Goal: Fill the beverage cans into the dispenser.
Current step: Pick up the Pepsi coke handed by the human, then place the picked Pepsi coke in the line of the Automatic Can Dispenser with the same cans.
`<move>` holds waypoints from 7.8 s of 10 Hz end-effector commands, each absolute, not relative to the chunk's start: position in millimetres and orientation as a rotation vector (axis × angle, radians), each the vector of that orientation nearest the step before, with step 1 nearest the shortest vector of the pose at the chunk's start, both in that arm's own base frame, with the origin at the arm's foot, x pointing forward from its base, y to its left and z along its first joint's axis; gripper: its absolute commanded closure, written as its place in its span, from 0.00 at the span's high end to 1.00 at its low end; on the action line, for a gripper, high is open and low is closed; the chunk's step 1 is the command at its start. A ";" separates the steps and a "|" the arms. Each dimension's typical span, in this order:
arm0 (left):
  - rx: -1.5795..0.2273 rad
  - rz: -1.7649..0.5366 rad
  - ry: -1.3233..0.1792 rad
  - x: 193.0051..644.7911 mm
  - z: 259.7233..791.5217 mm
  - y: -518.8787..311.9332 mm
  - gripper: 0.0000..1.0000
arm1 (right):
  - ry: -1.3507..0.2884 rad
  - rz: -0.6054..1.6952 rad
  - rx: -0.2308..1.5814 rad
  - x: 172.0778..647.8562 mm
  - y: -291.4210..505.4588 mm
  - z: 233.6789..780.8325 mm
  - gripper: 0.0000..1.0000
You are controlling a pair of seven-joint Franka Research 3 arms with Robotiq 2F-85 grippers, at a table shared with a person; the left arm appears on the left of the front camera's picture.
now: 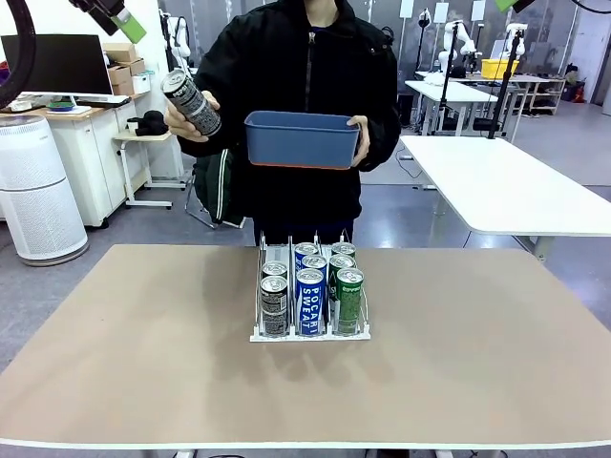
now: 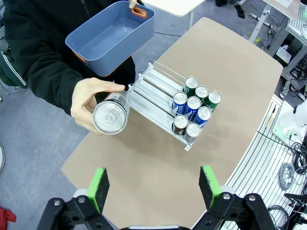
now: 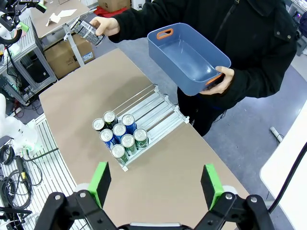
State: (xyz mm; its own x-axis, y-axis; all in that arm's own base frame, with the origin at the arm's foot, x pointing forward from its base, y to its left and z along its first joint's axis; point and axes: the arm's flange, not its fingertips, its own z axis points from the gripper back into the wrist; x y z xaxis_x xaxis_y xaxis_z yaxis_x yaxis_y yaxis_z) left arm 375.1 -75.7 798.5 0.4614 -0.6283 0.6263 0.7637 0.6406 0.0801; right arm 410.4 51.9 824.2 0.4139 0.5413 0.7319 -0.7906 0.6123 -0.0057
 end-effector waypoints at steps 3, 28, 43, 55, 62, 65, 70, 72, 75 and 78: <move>-0.229 -0.856 -0.667 374.4 798.2 -75.4 1.00 | -0.764 0.860 0.372 410.3 52.0 823.5 1.00; -0.182 -1.030 -0.709 482.4 730.4 -76.0 1.00 | -0.764 0.860 0.372 410.3 52.0 823.5 1.00; -0.205 -0.991 -0.700 508.4 698.0 -76.3 1.00 | -0.764 0.860 0.372 410.3 52.0 823.5 1.00; -0.208 -0.982 -0.641 505.4 700.9 -79.4 0.00 | -0.764 0.860 0.372 410.3 52.0 823.5 1.00; -0.211 -0.971 -0.646 505.7 699.1 -82.7 0.00 | -0.764 0.860 0.372 410.3 52.0 823.5 1.00; -0.211 -0.971 -0.646 505.7 699.1 -82.7 0.00 | -0.764 0.860 0.372 410.3 52.0 823.5 1.00; -0.211 -0.971 -0.646 505.7 699.1 -82.7 0.00 | -0.764 0.860 0.372 410.3 52.0 823.5 1.00; -0.211 -0.971 -0.646 505.7 699.1 -82.7 0.00 | -0.764 0.860 0.372 410.3 52.0 823.5 1.00; -0.211 -0.971 -0.646 505.7 699.1 -82.7 0.00 | -0.764 0.860 0.372 410.3 52.0 823.5 1.00; -0.211 -0.971 -0.646 505.7 699.1 -82.7 0.00 | -0.764 0.860 0.372 410.3 52.0 823.5 1.00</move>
